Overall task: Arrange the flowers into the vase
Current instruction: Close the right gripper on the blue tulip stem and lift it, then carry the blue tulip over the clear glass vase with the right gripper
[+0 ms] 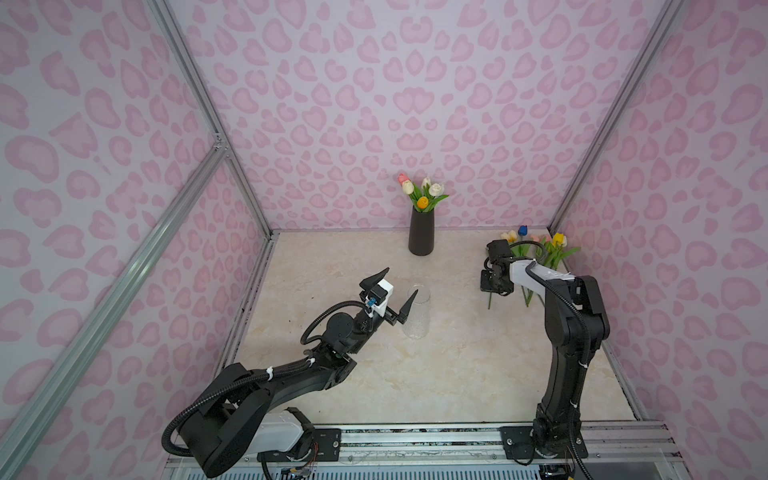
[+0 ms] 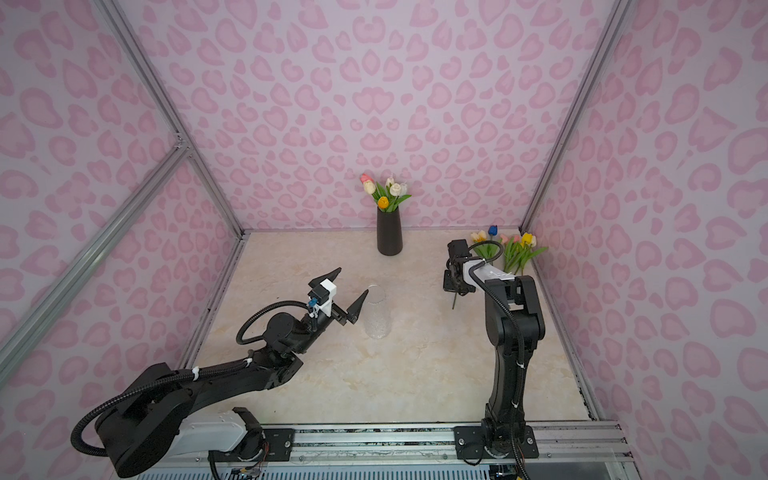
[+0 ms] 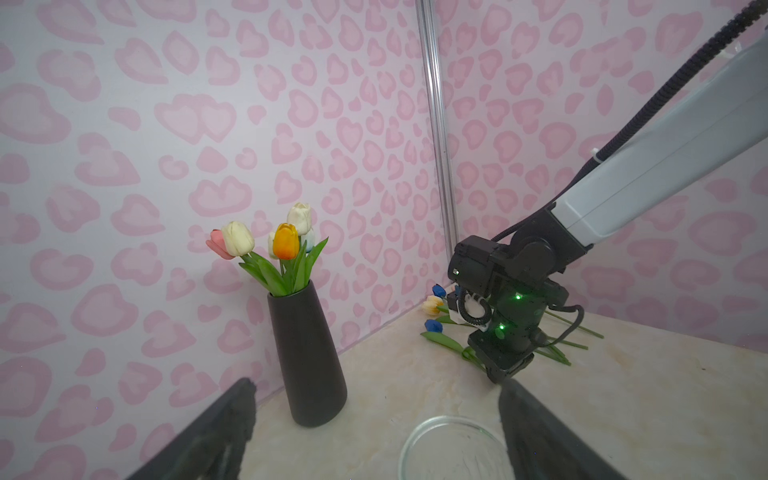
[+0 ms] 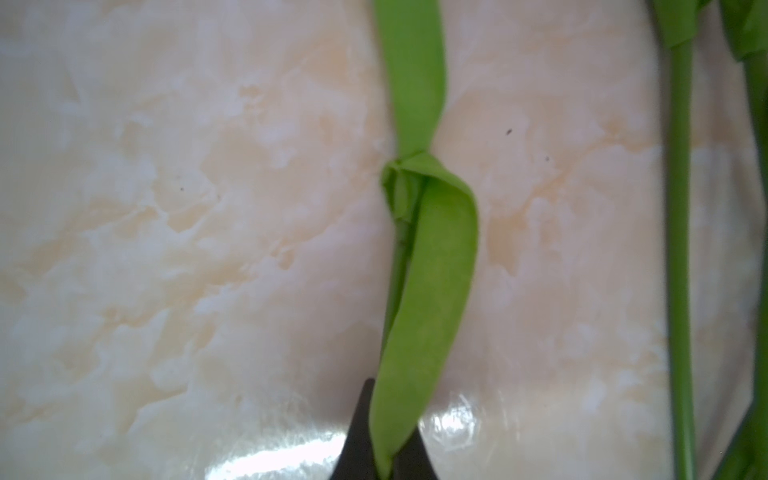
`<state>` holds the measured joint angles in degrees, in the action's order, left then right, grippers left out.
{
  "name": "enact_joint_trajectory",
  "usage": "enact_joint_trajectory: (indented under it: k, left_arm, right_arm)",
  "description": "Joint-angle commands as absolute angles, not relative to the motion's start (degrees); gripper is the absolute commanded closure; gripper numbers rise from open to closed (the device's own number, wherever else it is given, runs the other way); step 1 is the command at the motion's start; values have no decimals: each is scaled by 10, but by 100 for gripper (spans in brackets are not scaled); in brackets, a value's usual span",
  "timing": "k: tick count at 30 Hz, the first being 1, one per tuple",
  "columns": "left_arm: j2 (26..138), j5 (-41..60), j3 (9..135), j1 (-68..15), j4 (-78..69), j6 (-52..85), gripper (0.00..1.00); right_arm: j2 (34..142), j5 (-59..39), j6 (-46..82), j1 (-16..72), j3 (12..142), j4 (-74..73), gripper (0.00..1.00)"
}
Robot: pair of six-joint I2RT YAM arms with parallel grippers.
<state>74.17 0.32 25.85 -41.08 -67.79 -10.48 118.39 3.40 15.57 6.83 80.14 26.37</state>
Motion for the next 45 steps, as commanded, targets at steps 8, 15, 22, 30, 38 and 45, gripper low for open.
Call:
enact_joint_trajectory:
  k: [8, 15, 22, 30, 38, 45]
  left_arm:
    - [694, -41, 248, -400, -651, -101, 8]
    - [643, -67, 230, -341, -645, -40, 8]
    - [588, -99, 210, -333, -601, -79, 8]
    - [567, -112, 207, -330, -584, -87, 8]
    - [586, -76, 217, -330, -577, -82, 8]
    - [571, -10, 229, -330, -546, -91, 8]
  right_arm:
    - [1134, 12, 135, 67, 784, 322, 100]
    - [1021, -44, 134, 84, 734, 244, 100]
    - [886, -98, 113, 109, 646, 103, 100]
    - [728, -274, 120, 147, 501, -218, 100]
    - [707, -348, 141, 251, 434, -497, 100]
    - [778, -313, 117, 328, 409, -626, 100]
